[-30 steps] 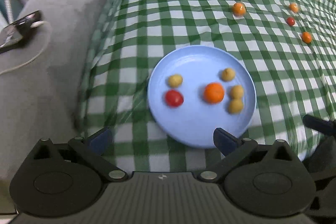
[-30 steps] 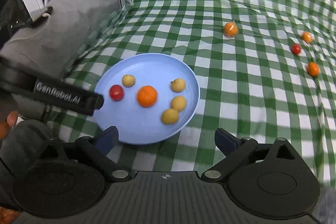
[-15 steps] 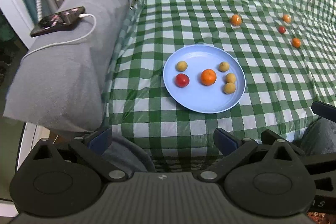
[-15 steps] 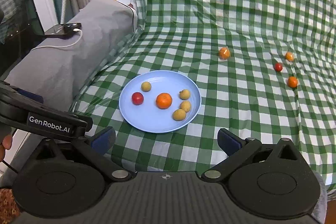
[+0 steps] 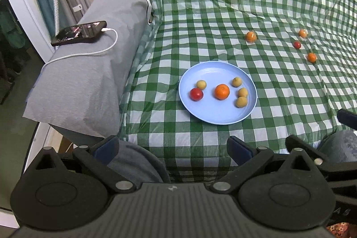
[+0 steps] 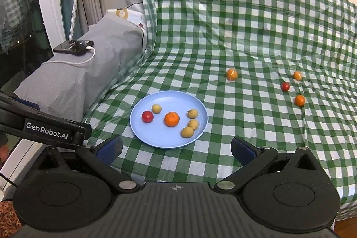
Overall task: Organize fruits
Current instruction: 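Lift both open tools up away from the plate, then grasp a plastic-wrapped orange with the left tool while the right tool grasps an orange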
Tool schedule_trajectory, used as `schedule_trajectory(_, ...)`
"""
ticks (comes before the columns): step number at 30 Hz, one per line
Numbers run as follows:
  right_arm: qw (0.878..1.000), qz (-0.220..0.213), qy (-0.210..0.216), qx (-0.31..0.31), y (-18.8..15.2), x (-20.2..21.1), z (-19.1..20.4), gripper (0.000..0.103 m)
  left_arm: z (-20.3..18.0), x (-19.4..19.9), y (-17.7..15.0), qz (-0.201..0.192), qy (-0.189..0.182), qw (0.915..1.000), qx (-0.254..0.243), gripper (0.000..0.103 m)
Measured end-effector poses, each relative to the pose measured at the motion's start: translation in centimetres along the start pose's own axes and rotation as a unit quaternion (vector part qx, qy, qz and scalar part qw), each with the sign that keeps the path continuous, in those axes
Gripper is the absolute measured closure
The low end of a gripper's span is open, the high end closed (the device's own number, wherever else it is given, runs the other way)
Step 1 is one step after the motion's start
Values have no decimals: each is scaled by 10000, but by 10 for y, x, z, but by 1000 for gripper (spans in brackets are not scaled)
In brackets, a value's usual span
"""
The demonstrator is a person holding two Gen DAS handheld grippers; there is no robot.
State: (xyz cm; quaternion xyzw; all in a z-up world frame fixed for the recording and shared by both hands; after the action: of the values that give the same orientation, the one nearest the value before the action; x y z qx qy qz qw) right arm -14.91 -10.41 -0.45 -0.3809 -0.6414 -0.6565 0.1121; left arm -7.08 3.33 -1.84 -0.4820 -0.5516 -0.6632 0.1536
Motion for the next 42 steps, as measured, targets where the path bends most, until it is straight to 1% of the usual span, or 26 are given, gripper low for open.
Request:
schedule_trajectory(10,9996,-250,-22,-137,-1,22,-9,1,-11,17,-7,-159,30,9997,-157,0)
schedule_trajectory(14,9994,-282,-22,-174,-2,26,-12,1,-13,20,-8,-190,30,9996,-185,0)
schedule_trajectory(20,9994,-271,-7,-212,-3,27,-14,1,-16,19,-8,-152,39,9996,-244,0)
schedule_trajectory(26,9994,-199,5,-289,-5,23,-16,1,-19,10,-7,-32,41,9996,-294,0)
schedule_trajectory(32,9992,-55,33,-385,-5,7,-24,1,-21,-9,-2,197,13,9993,-316,0)
schedule_trajectory(36,9981,93,-64,-606,-3,-13,-38,1,-26,-31,8,385,-40,9987,-344,0)
schedule_trajectory(38,9970,161,-176,-737,-1,-27,-49,1,-31,-45,18,462,-111,9982,-359,0)
schedule_trajectory(42,9933,272,-482,-1013,3,-60,-79,1,-45,-79,48,563,-251,9973,-400,0)
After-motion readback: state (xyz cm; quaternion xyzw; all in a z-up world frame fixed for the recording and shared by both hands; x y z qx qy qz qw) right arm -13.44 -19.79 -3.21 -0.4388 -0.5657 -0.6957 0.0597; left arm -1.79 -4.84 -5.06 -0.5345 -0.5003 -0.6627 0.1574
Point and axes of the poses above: each gripper's, at about its wrist camera, not at the fingertips, and x roughly against the way its jaws point, z to its left, y to its top, the point moved 6 cm from there along -x, roughly the way its jaws point, and after that the axes turned 15 degrees about -y, right-handed, at the moved point
